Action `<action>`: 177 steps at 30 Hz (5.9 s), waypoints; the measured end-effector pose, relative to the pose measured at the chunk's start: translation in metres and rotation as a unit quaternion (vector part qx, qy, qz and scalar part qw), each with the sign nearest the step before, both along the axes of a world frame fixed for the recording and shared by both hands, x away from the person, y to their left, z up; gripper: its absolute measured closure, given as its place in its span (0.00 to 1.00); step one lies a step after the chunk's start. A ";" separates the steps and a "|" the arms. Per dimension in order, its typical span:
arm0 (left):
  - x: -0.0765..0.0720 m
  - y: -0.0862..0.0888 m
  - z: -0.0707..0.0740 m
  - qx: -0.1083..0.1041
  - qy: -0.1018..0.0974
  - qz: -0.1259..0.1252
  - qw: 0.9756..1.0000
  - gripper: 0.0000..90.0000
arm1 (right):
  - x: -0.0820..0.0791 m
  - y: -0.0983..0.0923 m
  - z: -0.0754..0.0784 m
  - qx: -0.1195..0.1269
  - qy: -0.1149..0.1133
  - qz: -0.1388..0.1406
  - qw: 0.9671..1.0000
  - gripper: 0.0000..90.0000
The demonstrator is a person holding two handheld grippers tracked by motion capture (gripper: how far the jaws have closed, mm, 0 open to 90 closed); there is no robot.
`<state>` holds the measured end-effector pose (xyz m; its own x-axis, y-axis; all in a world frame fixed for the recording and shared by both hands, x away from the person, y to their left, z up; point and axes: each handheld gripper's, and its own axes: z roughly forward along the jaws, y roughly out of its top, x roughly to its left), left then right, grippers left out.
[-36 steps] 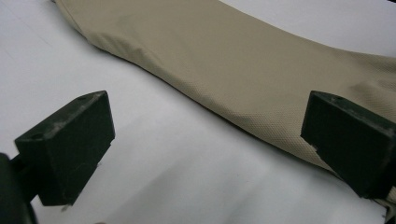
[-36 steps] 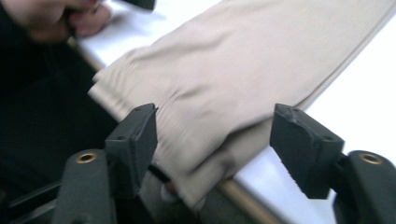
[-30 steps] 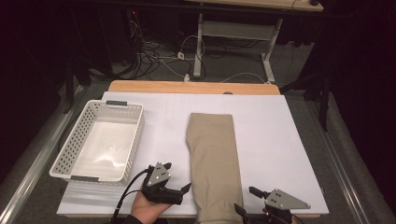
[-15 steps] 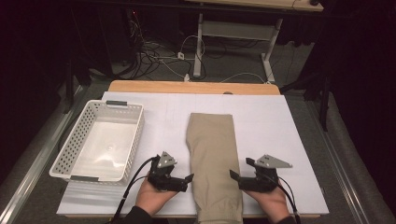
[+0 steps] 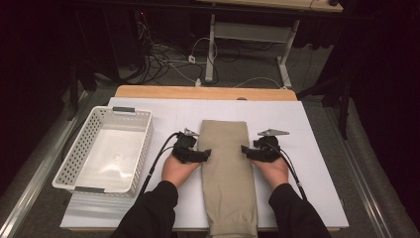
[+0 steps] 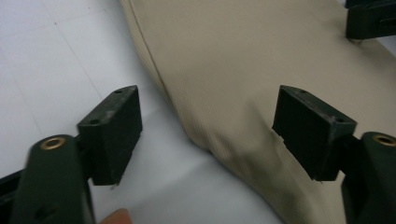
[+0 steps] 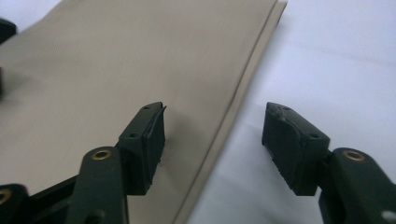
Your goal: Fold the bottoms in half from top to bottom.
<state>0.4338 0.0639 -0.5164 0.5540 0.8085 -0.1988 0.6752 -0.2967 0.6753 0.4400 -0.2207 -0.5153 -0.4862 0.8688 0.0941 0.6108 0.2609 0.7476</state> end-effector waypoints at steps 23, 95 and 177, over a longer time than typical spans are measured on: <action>0.008 -0.022 0.006 0.011 -0.024 -0.005 1.000 0.90 | 0.020 0.018 0.004 0.010 -0.004 0.027 1.000 0.97; -0.164 0.043 -0.004 -0.051 -0.122 -0.079 0.988 0.32 | -0.179 -0.022 0.006 0.033 -0.082 0.076 0.993 0.53; -0.213 -0.006 0.007 -0.011 -0.053 -0.214 0.975 0.67 | -0.233 -0.008 0.001 -0.002 -0.031 0.156 0.987 0.75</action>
